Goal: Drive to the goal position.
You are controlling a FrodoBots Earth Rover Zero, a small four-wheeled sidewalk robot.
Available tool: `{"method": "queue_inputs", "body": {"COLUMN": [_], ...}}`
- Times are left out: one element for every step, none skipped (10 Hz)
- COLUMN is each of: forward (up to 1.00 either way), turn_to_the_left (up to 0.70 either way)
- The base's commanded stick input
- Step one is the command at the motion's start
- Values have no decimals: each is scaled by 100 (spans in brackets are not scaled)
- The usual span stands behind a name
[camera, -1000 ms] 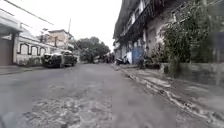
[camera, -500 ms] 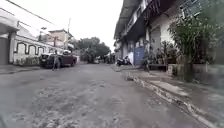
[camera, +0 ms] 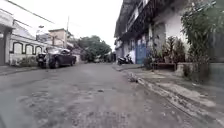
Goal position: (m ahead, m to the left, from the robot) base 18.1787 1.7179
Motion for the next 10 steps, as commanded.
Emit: {"method": "queue_inputs", "body": {"forward": [100, 100, 100, 100, 100, 100, 100, 100, 100, 100], "turn_to_the_left": [1, 2, 0, 0, 0, 0, 2, 3, 1, 0]}}
